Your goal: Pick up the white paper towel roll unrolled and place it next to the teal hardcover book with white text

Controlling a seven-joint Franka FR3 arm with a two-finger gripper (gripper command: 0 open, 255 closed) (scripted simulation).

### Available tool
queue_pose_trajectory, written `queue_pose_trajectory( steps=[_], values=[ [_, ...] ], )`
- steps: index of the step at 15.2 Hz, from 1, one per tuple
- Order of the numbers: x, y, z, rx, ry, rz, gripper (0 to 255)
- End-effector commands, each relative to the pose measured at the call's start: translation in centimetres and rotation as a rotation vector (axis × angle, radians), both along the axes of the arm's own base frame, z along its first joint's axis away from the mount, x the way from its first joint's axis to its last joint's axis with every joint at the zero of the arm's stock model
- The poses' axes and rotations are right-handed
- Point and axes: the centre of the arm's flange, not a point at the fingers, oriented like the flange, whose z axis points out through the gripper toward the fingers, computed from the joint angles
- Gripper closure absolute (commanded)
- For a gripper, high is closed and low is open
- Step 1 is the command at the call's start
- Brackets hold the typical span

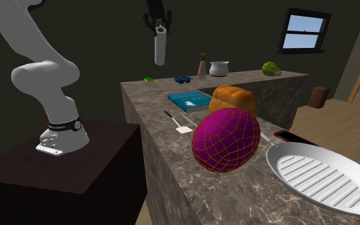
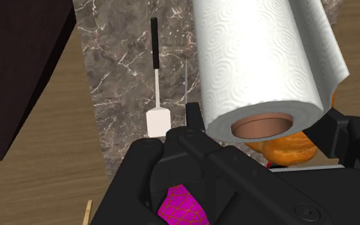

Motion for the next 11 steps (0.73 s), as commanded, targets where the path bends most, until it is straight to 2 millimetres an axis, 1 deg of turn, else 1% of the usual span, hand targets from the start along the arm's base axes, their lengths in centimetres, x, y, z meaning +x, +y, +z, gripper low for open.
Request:
queue_pose_trajectory(
  steps=[1, 11],
  values=[
    [-1.8, 2.2, 0.1, 0.000, 0.000, -0.001, 255],
    [-9.3, 13.0, 0.2, 0.000, 0.000, -0.001, 255]
  ],
)
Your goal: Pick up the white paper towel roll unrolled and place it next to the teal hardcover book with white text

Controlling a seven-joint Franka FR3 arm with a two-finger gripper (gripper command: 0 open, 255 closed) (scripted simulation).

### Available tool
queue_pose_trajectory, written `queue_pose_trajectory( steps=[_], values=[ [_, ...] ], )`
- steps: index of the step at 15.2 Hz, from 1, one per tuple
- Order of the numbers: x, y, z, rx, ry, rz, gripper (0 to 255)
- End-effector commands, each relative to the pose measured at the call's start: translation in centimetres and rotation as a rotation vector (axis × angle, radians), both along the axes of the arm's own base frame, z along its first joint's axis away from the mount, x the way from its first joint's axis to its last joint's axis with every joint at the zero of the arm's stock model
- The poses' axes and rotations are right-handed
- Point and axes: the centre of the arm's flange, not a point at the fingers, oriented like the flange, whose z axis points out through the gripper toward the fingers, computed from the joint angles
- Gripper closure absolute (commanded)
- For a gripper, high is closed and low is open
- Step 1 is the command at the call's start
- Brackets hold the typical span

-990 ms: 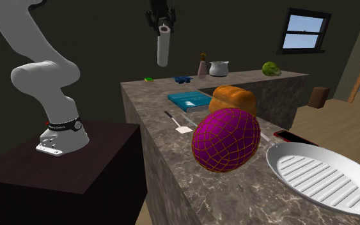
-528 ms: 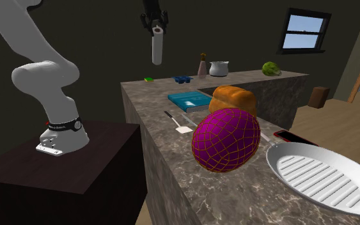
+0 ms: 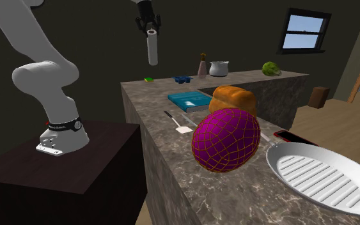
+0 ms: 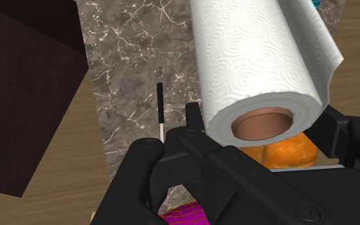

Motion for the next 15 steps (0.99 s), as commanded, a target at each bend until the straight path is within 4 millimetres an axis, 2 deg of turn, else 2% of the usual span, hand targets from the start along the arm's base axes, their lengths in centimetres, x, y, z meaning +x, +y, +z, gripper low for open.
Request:
queue_pose_trajectory(
  steps=[1, 5, 15],
  values=[
    [-1.4, 2.2, 0.2, 0.001, 0.000, -0.001, 255],
    [-4.6, 6.8, 0.3, 0.001, 0.000, -0.001, 255],
    [-4.6, 6.8, -5.0, 0.001, 0.000, -0.001, 255]
  ],
)
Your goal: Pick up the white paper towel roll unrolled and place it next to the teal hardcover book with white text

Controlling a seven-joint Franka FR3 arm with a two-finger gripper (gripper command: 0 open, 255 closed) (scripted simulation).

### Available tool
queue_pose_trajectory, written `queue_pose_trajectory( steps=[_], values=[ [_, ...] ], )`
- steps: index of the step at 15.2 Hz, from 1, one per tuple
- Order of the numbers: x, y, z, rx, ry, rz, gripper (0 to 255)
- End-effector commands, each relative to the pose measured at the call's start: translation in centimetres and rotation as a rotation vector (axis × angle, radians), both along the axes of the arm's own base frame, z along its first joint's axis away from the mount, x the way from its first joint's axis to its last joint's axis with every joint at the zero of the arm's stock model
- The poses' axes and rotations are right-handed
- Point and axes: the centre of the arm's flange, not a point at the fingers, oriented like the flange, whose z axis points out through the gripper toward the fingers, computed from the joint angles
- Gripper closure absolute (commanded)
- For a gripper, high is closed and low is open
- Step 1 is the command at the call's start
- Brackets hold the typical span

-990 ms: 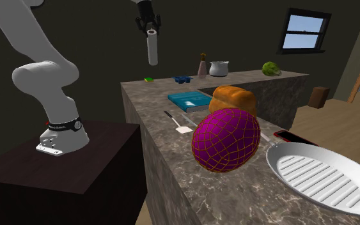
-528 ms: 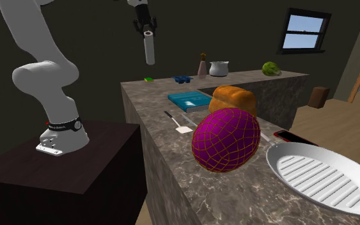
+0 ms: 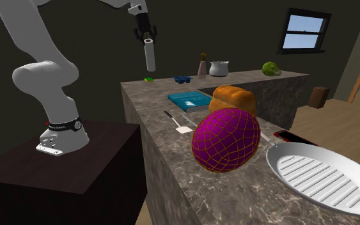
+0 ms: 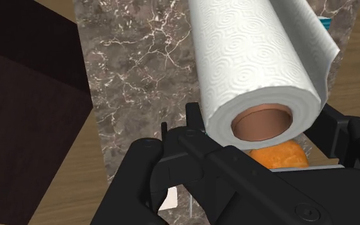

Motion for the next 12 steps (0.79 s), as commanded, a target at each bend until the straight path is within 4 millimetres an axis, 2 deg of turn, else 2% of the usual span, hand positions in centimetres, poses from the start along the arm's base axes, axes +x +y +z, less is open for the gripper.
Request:
queue_pose_trajectory(
  steps=[1, 12],
  values=[
    [0.1, 0.0, -1.1, 0.000, 0.000, 0.000, 255],
    [0.1, 0.0, -6.9, 0.000, 0.000, 0.000, 255]
  ],
)
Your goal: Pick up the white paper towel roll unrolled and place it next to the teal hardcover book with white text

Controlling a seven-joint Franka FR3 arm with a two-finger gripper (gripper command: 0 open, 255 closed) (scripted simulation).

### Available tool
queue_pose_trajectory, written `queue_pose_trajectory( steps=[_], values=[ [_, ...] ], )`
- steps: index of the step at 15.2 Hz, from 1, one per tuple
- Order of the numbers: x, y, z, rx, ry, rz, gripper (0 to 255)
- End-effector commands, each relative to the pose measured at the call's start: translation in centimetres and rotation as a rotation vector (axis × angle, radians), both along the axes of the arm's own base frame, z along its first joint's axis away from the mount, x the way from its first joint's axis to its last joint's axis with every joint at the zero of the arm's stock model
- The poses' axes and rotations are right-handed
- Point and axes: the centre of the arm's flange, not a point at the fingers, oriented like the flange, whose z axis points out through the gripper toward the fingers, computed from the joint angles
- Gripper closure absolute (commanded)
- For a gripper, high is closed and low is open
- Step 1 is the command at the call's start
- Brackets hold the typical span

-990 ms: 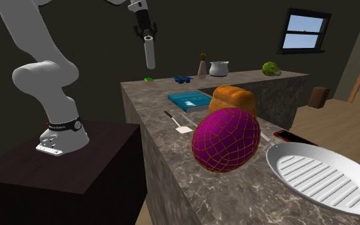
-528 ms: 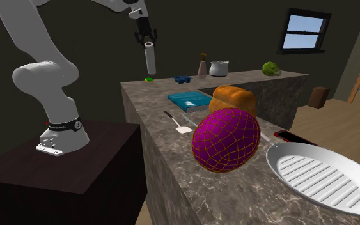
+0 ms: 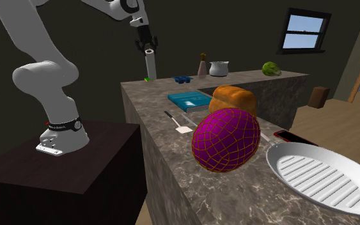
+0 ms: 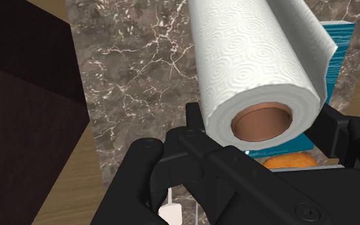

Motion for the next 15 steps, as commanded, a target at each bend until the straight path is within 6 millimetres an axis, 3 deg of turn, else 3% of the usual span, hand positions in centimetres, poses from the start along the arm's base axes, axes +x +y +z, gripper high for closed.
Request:
queue_pose_trajectory(
  steps=[1, 15],
  values=[
    [-0.1, 0.1, -1.1, 0.000, 0.000, 0.000, 255],
    [-0.1, 0.1, -8.5, 0.000, 0.000, 0.000, 255]
  ],
)
